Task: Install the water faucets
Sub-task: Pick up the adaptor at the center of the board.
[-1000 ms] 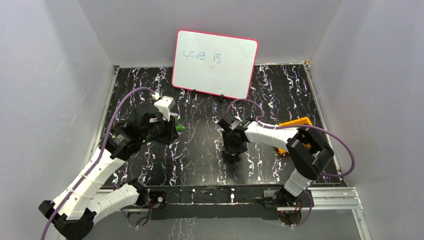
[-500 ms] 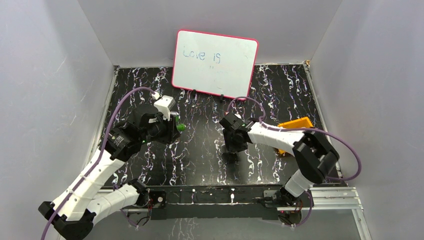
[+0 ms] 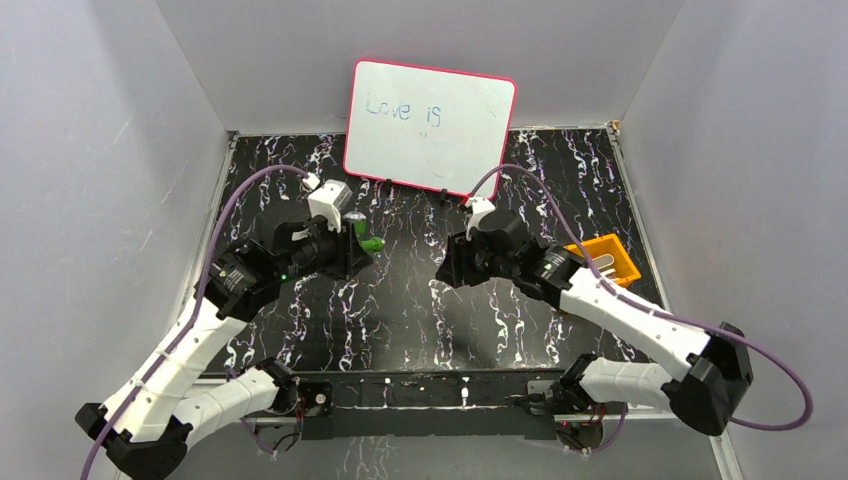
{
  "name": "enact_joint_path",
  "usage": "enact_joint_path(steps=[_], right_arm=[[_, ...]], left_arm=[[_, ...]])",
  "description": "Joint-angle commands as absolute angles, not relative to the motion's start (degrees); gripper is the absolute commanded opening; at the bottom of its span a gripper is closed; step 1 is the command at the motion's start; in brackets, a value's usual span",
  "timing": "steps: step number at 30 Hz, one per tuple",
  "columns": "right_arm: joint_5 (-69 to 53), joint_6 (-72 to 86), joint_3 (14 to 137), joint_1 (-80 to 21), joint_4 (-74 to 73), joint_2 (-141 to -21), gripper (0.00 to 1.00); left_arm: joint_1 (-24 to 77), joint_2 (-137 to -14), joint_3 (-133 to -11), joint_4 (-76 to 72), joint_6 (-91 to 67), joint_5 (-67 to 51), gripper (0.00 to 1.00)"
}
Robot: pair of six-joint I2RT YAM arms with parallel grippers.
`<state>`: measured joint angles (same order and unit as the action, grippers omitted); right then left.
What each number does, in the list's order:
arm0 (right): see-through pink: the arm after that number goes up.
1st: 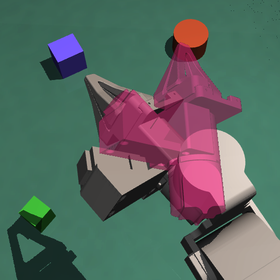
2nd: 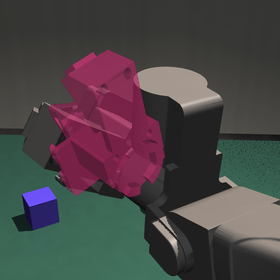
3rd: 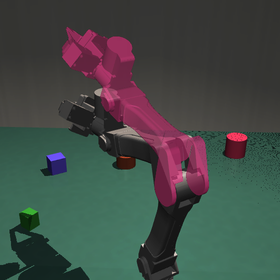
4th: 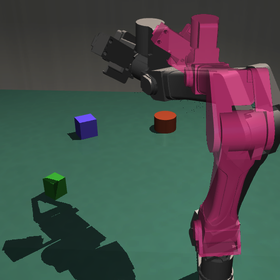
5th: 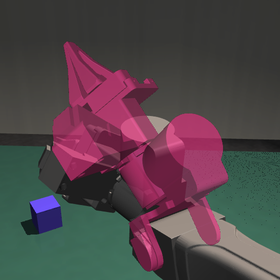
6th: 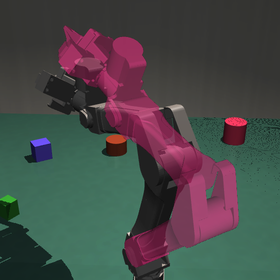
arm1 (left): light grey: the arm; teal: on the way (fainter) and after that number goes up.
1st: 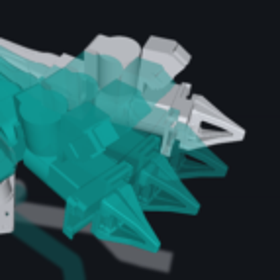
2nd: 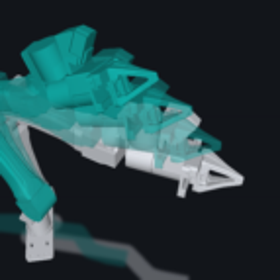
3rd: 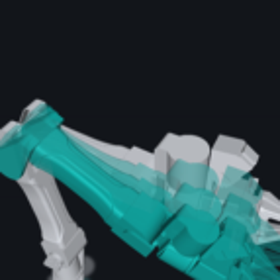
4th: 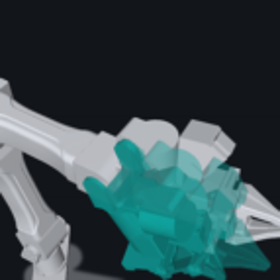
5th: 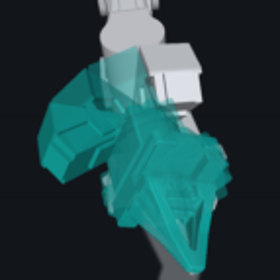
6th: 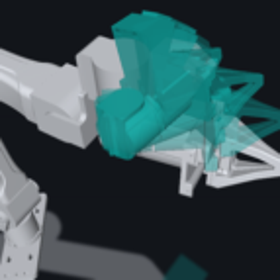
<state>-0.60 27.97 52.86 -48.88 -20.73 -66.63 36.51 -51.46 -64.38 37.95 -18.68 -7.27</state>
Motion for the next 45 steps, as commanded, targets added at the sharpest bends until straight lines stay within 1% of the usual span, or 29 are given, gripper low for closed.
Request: enact_joint_path(steps=[1,3,6,12,16,21,31,34,36,41,45], right_arm=[[-6.19,26.01,53.94,-49.13,-12.74,-59.94,0.0],[-9.07,23.91,53.07,-49.13,-11.03,-56.52,0.0],[-11.12,22.56,50.0,-49.06,-4.65,-50.26,0.0],[-13.46,17.69,49.5,-49.13,0.32,-42.32,0.0],[-15.17,14.08,49.88,-49.13,5.11,-39.4,0.0],[-20.64,8.69,50.32,-49.11,11.93,-37.11,0.0],[-27.1,1.34,56.8,-49.13,15.15,-38.68,0.0],[-29.61,-2.07,58.98,-49.09,13.77,-40.13,0.0],[-31.51,-4.03,59.4,-49.13,14.38,-40.86,0.0],[-35.57,-3.33,59.3,-49.08,20.12,-42.09,0.0],[-37.52,-3.25,60.99,-49.12,20.67,-43.75,0.0]], left_arm=[[36.49,-51.38,-67.75,33.84,-19.45,-13.71,0.0],[36.56,-51.37,-68.88,32.87,-19.67,-14.73,0.0],[36.55,-51.91,-71.19,32.07,-19.5,-16.7,0.0],[36.52,-53.96,-75.4,29.9,-18.94,-26.37,0.0],[36.53,-54.31,-77.55,27.85,-19.63,-31.65,0.0],[36.49,-53.79,-79.9,26.35,-19.92,-36.07,0.0],[36.53,-55.18,-81.99,22.32,-21.3,-48.79,0.0],[36.49,-55.13,-81.9,20.27,-21.69,-51.73,0.0],[36.5,-55.03,-81.83,19.27,-21.87,-52.84,0.0],[36.51,-54.81,-81.33,16.29,-23.2,-54.44,0.0],[36.5,-54.75,-80.91,14.14,-24.72,-55.35,0.0]])
